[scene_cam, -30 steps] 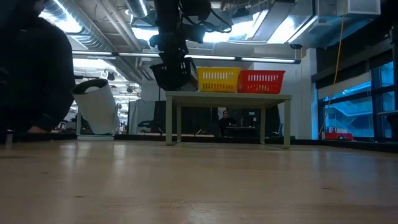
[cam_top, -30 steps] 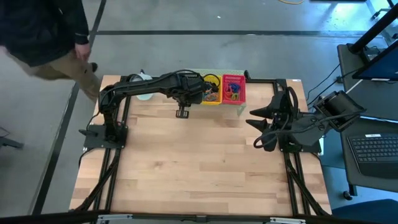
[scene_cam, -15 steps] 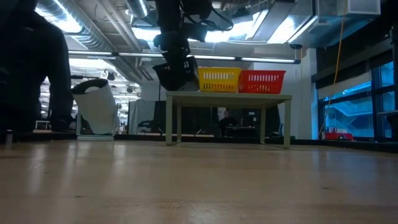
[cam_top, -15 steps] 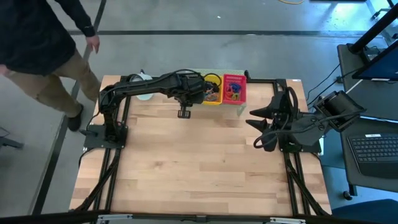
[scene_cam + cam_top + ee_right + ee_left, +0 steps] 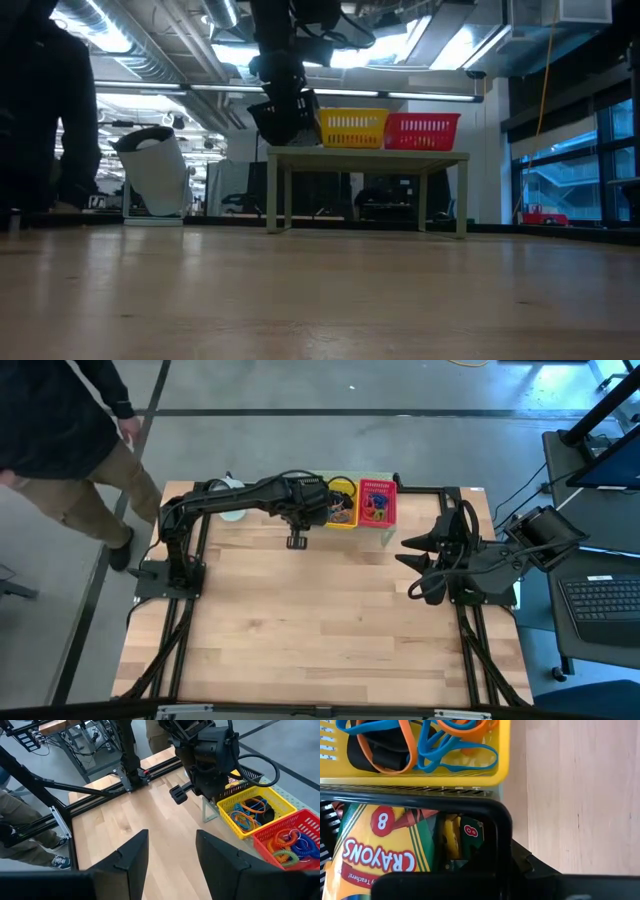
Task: Pick & Place Office Desk Supplies
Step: Put the black bin on the shelf
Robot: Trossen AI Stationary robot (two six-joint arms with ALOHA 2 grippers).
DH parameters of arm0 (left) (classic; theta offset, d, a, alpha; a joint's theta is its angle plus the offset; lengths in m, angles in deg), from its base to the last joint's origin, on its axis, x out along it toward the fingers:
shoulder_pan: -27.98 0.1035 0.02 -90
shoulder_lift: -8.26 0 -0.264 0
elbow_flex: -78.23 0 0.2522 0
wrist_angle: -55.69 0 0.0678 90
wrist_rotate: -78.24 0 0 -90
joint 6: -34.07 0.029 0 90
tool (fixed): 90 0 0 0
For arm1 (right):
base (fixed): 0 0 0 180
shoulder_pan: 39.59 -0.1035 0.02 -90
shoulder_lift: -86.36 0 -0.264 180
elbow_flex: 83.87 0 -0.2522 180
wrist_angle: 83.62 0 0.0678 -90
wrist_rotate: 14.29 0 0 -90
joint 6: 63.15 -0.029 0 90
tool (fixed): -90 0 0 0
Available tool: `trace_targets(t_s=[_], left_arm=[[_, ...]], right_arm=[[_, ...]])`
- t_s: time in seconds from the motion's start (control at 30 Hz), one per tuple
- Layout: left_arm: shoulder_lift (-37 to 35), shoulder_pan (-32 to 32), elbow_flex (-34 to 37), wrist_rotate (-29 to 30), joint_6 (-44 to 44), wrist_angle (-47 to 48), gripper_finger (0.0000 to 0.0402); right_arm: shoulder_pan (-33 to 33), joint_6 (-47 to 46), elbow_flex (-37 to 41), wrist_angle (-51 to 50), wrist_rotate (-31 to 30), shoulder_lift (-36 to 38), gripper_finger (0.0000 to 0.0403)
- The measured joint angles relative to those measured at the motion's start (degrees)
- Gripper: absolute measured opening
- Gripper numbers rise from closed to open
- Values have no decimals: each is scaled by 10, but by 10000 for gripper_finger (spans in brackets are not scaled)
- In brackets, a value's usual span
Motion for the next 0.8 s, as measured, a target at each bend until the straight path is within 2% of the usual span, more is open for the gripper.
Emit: trace_targets(t_s=[0.8], left_arm=[[8,3,0,-29,-12,-3,2]], right_arm=[[0,0,0,0,15,0,164]])
